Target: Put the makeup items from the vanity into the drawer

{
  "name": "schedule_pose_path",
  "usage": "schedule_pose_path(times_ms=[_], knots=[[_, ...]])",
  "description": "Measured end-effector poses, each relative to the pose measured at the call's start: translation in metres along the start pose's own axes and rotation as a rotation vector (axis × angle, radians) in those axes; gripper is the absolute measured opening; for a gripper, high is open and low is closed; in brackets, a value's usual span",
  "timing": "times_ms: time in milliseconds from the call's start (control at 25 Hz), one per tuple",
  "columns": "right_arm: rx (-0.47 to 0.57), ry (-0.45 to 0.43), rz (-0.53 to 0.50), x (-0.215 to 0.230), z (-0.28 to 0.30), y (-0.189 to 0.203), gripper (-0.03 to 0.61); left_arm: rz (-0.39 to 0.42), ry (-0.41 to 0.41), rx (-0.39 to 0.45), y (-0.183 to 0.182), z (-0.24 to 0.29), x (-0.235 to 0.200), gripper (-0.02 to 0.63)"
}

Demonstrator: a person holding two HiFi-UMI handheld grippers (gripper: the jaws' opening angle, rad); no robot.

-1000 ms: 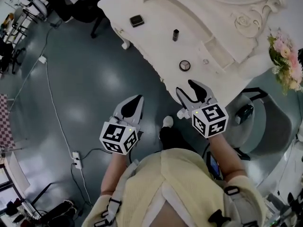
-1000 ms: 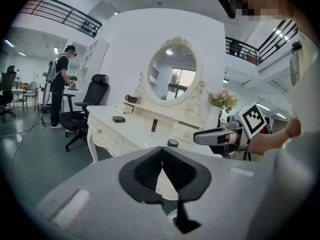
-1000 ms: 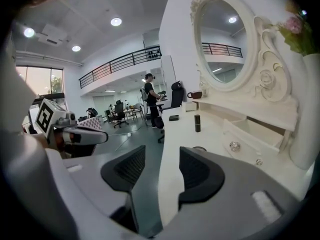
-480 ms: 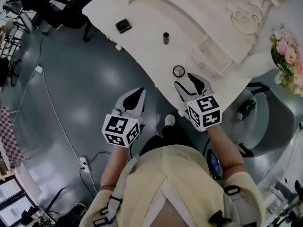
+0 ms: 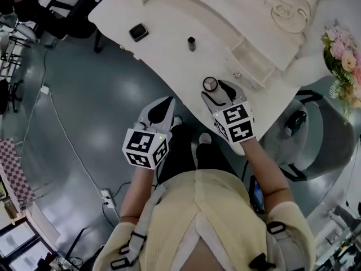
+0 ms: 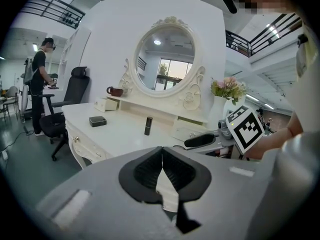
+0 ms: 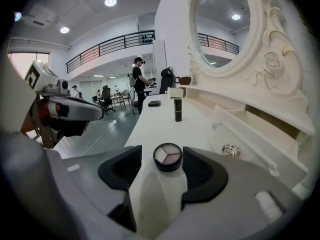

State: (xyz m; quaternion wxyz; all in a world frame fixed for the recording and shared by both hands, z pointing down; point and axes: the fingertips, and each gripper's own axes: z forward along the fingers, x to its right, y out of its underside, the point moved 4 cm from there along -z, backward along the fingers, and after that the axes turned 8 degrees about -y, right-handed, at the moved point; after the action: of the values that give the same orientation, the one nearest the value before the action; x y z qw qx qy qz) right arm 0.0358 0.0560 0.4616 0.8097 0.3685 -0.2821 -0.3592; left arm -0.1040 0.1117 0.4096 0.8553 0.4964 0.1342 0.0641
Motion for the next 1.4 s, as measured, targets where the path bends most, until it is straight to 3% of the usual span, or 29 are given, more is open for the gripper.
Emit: schedule_pose_path(times_ms=[640, 840, 1040, 1160, 1400], knots=[[-0.098, 0.132, 0.081, 0.008, 0.027, 0.0, 0.247, 0.077, 0.247, -0.063, -0.033, 0.066, -0.035, -0.003], [-0.117, 0.193, 0.08, 0.008, 0.027, 0.001, 0.222, 0.067, 0.354, -0.096, -0.036, 0.081, -0.042, -0.005], [-0.113, 0.207, 0.082, 0.008, 0.027, 0.002, 0.221, 0.043, 0.499, -0.125, -0.041, 0.095, -0.041, -0.008], [-0.111, 0.216, 0.093, 0.008, 0.028, 0.002, 0.221, 0.037, 0.546, -0.122, -0.046, 0.102, -0.045, -0.008], [-0.103, 0.244, 0.086, 0.008, 0.027, 0.0, 0.219, 0.112, 0.627, -0.143, -0.051, 0.116, -0.049, -0.001]])
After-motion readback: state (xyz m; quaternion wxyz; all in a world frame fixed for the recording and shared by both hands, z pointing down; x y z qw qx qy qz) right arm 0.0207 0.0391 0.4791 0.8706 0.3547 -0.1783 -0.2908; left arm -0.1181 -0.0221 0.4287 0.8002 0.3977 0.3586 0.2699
